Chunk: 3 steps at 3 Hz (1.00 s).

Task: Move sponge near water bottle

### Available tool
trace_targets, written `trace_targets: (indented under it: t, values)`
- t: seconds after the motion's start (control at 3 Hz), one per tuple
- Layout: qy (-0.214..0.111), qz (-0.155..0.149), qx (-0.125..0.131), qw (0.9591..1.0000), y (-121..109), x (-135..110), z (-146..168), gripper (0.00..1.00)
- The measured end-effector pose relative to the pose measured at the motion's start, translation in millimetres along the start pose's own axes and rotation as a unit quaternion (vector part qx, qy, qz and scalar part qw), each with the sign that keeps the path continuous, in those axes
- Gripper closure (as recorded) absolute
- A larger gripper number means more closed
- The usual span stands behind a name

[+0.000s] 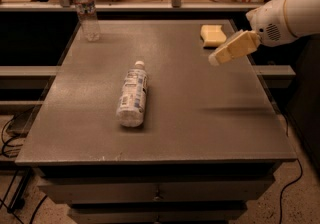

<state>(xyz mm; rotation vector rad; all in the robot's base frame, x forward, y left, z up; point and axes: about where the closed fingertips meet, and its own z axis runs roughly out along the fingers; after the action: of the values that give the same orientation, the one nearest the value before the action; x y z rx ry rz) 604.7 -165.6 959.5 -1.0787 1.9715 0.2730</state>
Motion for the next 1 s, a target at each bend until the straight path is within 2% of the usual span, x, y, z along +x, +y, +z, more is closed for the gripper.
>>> trace_targets:
  t: [0.33,0.67,1.0]
  values:
    - [-0.023,0.029,0.001,0.9993,-19,-1,24,0.00]
    - [-0.039,0.079,-0.011,0.9961,-58,18,82,0.00]
    - [-0.039,0.079,-0.011,0.9961,-58,18,82,0.00]
